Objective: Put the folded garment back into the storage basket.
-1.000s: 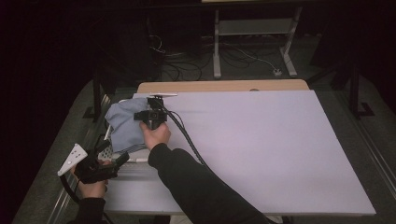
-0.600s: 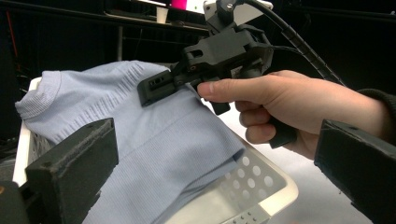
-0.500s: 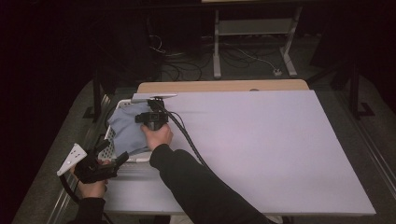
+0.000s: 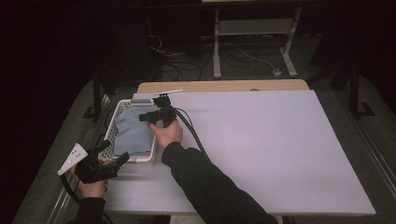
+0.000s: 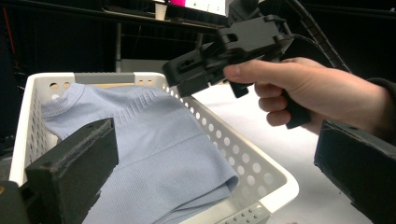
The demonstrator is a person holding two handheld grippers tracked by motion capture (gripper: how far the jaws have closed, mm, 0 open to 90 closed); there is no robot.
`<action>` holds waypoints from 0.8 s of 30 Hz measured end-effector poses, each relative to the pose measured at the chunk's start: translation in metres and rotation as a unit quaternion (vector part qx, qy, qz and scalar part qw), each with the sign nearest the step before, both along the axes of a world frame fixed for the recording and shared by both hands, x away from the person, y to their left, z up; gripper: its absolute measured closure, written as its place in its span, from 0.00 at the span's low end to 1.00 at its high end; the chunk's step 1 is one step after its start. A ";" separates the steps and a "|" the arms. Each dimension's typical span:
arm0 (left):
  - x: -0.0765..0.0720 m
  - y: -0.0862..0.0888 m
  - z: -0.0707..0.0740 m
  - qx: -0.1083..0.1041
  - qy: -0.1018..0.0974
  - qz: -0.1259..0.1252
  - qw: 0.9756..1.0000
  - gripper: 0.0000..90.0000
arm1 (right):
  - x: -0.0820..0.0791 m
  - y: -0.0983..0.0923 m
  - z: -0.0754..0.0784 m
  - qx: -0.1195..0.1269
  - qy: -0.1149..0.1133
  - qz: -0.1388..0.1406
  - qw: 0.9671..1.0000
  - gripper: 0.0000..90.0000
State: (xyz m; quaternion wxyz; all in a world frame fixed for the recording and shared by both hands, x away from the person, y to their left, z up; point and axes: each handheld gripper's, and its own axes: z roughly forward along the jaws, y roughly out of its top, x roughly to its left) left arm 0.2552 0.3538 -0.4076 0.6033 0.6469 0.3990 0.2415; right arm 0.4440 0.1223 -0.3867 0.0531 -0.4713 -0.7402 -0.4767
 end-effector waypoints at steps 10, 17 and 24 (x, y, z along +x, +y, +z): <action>0.000 -0.001 0.000 0.004 0.004 -0.004 1.000 0.00 | 0.004 -0.028 0.005 -0.030 -0.028 0.021 0.999 0.13; 0.001 -0.002 -0.001 0.006 0.004 -0.005 1.000 0.00 | 0.001 -0.042 0.006 -0.060 -0.052 0.030 0.996 0.00; 0.001 -0.002 -0.001 0.008 0.005 -0.005 1.000 0.00 | -0.004 -0.058 0.010 -0.065 -0.066 0.047 0.995 0.00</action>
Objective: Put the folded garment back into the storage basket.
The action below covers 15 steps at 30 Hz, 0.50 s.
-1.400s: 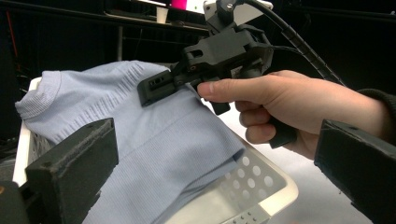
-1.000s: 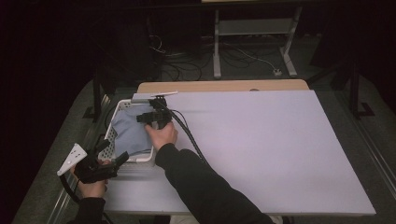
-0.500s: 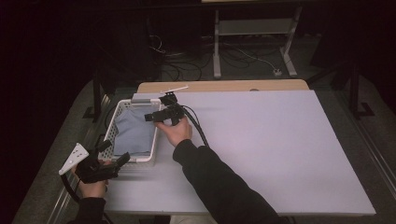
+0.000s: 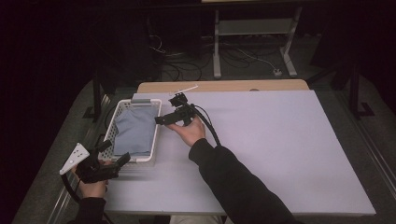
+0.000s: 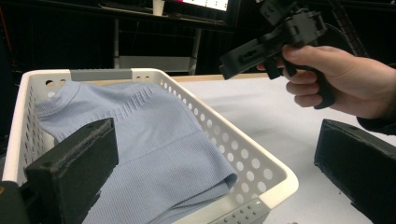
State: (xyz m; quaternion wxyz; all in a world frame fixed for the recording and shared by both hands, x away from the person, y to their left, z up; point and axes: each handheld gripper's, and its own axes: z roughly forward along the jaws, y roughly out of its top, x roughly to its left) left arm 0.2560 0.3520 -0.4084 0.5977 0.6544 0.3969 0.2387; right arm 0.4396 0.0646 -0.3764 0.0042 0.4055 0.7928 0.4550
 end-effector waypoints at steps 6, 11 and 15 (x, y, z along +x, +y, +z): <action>0.000 0.000 0.000 0.001 0.000 0.000 1.000 0.00 | -0.005 -0.017 0.005 0.002 -0.017 0.011 1.000 0.00; 0.000 0.000 0.000 0.001 0.000 0.001 1.000 0.00 | -0.007 -0.029 0.009 0.007 -0.028 0.017 0.999 0.00; 0.000 0.000 0.000 0.004 0.001 0.001 1.000 0.00 | -0.008 -0.036 0.011 0.007 -0.035 0.022 0.999 0.00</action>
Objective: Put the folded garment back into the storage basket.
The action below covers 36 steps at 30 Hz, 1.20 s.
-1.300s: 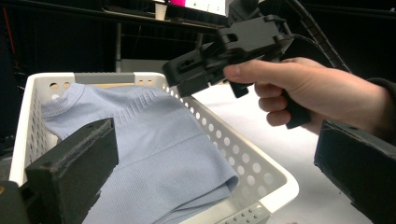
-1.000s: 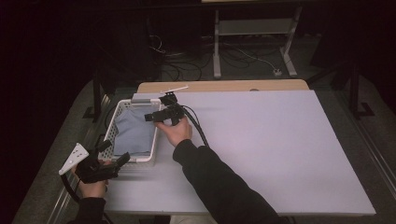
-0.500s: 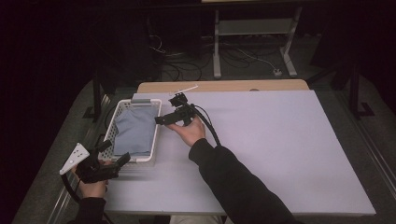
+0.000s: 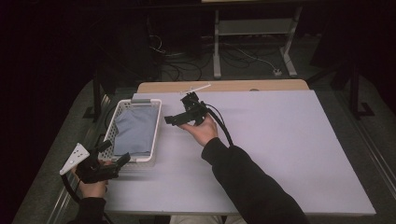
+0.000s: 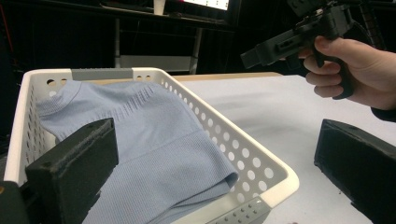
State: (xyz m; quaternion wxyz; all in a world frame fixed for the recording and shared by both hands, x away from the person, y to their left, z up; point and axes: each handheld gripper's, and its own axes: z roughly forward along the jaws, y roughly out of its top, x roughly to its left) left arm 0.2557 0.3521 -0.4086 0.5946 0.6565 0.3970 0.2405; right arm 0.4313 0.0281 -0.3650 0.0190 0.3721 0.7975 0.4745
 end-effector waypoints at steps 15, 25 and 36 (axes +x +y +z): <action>0.000 -0.001 0.000 -0.002 0.001 0.001 1.000 0.00 | -0.004 -0.025 0.007 0.001 -0.017 0.007 1.000 0.00; 0.000 0.000 0.000 0.003 0.003 0.000 1.000 0.00 | -0.014 -0.038 0.013 -0.023 -0.050 0.012 0.998 0.00; 0.000 -0.001 -0.001 0.003 0.003 -0.001 1.000 0.00 | -0.022 -0.054 0.019 -0.014 -0.062 0.014 0.998 0.00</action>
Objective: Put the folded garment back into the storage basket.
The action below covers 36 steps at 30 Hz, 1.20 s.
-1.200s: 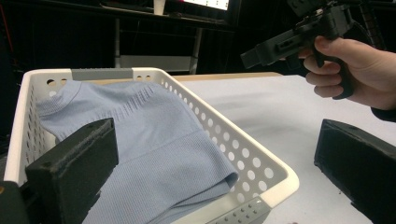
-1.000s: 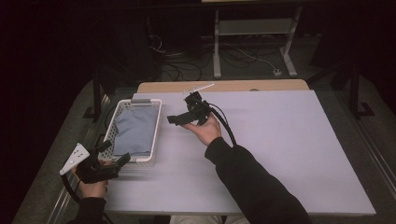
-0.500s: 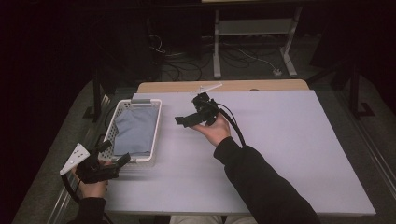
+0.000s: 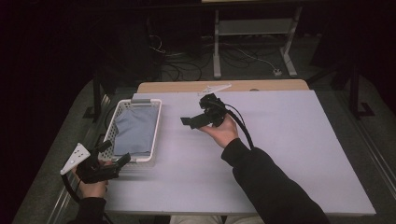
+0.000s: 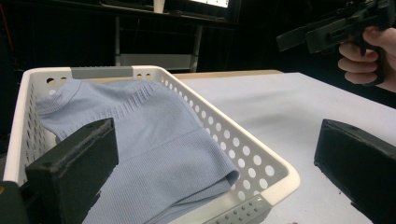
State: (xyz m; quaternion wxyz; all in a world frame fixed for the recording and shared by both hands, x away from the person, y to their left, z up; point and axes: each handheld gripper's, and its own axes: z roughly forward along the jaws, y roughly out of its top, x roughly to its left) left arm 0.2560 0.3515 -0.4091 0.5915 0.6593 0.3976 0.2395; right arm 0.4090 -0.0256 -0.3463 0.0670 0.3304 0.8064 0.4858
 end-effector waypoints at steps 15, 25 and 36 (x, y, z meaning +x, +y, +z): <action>0.001 -0.001 0.000 0.000 0.000 -0.005 1.000 0.00 | -0.004 -0.034 0.002 0.019 0.005 -0.015 1.000 0.00; 0.001 -0.001 0.000 0.002 0.001 -0.004 1.000 0.00 | -0.008 -0.063 0.003 0.015 -0.003 -0.031 0.999 0.00; 0.001 -0.001 0.000 0.004 0.002 -0.003 1.000 0.00 | -0.012 -0.092 0.002 0.015 -0.003 -0.049 0.999 0.00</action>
